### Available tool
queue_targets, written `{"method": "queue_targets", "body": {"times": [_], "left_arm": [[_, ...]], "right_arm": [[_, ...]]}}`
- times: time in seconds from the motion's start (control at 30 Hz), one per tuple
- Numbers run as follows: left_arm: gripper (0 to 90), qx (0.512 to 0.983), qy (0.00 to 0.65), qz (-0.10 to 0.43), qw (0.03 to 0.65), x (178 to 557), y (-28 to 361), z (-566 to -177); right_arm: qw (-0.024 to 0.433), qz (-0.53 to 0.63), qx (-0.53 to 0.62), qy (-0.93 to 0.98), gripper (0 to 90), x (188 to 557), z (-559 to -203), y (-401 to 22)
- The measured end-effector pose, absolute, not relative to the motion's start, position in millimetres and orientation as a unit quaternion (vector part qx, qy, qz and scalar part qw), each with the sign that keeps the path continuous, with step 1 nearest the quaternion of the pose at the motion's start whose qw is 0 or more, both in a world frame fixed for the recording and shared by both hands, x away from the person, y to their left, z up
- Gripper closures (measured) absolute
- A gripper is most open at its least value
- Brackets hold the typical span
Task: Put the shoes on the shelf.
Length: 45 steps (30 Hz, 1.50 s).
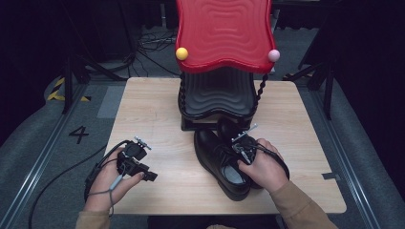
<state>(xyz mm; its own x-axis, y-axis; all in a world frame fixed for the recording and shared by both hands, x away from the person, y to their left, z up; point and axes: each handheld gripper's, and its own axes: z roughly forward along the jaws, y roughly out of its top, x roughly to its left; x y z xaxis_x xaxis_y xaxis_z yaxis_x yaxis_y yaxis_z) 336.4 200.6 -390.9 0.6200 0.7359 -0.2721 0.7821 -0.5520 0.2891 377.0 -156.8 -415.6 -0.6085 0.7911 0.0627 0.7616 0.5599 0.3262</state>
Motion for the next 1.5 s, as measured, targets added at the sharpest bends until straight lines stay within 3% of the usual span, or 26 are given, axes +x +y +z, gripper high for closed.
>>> {"method": "queue_targets", "body": {"times": [0.5,1.03,1.5], "left_arm": [[51.6,0.889,0.405,-0.061,0.203,356,182,-386],[51.8,0.89,0.399,-0.055,0.215,369,177,-380],[51.4,0.867,0.437,-0.038,0.235,367,195,-376]], "right_arm": [[-0.002,0.138,0.46,0.877,81.0,357,-409,-175],[-0.022,0.153,0.463,0.873,81.8,341,-390,-202],[-0.024,0.17,0.454,0.874,81.6,336,-314,-218]]}}
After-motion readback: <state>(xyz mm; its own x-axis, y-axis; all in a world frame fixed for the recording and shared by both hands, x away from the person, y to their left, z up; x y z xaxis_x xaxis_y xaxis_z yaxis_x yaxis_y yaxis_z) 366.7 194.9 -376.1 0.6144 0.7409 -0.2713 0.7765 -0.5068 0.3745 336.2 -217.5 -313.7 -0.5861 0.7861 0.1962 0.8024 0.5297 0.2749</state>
